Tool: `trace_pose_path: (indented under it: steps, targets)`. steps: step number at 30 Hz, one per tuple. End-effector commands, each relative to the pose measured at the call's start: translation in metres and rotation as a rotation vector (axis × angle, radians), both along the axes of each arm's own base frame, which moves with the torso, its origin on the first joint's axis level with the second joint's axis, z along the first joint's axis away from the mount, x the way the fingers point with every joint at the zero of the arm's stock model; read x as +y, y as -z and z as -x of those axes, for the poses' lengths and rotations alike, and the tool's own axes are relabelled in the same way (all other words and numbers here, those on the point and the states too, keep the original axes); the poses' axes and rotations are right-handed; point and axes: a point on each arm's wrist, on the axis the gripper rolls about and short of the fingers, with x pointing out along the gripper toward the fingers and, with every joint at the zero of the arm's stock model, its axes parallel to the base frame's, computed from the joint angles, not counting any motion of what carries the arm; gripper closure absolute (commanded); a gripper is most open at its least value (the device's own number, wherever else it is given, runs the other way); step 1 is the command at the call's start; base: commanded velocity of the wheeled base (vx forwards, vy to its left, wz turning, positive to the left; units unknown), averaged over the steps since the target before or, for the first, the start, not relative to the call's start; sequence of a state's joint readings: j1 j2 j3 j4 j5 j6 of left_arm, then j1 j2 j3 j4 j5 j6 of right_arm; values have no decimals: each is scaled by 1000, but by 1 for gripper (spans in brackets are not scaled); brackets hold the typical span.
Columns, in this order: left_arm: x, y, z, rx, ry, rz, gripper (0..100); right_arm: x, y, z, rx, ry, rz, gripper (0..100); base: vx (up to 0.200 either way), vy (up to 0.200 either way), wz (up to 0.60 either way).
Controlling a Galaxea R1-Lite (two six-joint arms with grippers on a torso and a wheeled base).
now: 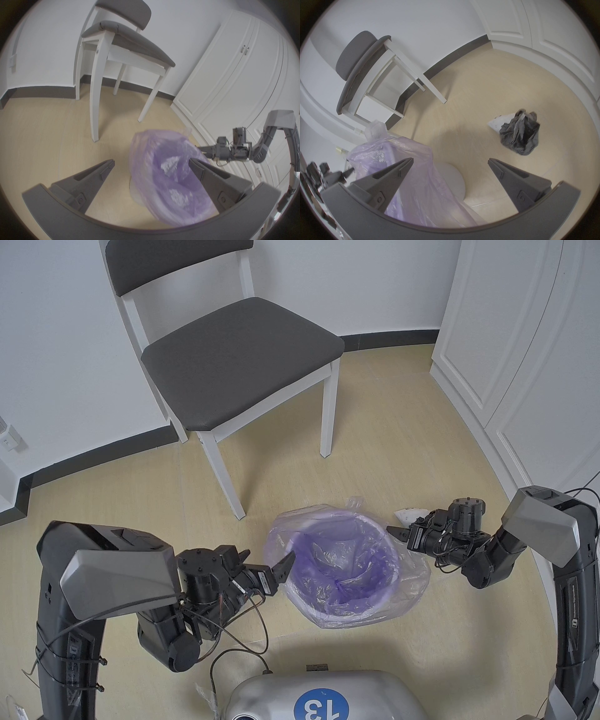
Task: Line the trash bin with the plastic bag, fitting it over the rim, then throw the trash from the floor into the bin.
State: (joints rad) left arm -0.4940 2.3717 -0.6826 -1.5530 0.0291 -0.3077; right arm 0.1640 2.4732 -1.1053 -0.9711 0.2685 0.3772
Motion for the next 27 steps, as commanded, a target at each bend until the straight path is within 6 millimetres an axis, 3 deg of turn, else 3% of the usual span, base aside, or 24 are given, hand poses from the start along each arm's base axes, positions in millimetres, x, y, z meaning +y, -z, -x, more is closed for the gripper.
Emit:
trace_pose_path:
  steps: [1, 6, 14, 21, 22, 27]
  targets:
    - [8, 2, -22, -46, -38, 23, 0, -5, -17, 10, -56, -17, 72, 0, 0, 0, 0]
    - [13, 8, -36, -61, -53, 38, 0, -6, -31, 24, -100, -28, 102, 0, 0, 0, 0]
    - [6, 14, -35, -50, -9, 43, 0, -7, -55, 40, -149, -31, 111, 0, 0, 0, 0]
    - [8, 14, -38, -45, -19, 64, 0, -7, -65, 44, -187, -40, 127, 0, 0, 0, 0]
    - [7, 15, -39, -43, -18, 64, 100, -7, -65, 45, -195, -40, 129, 0, 0, 0, 0]
    - [4, 23, -42, -40, -7, 63, 100, -8, -66, 45, -212, -39, 135, 0, 0, 0, 0]
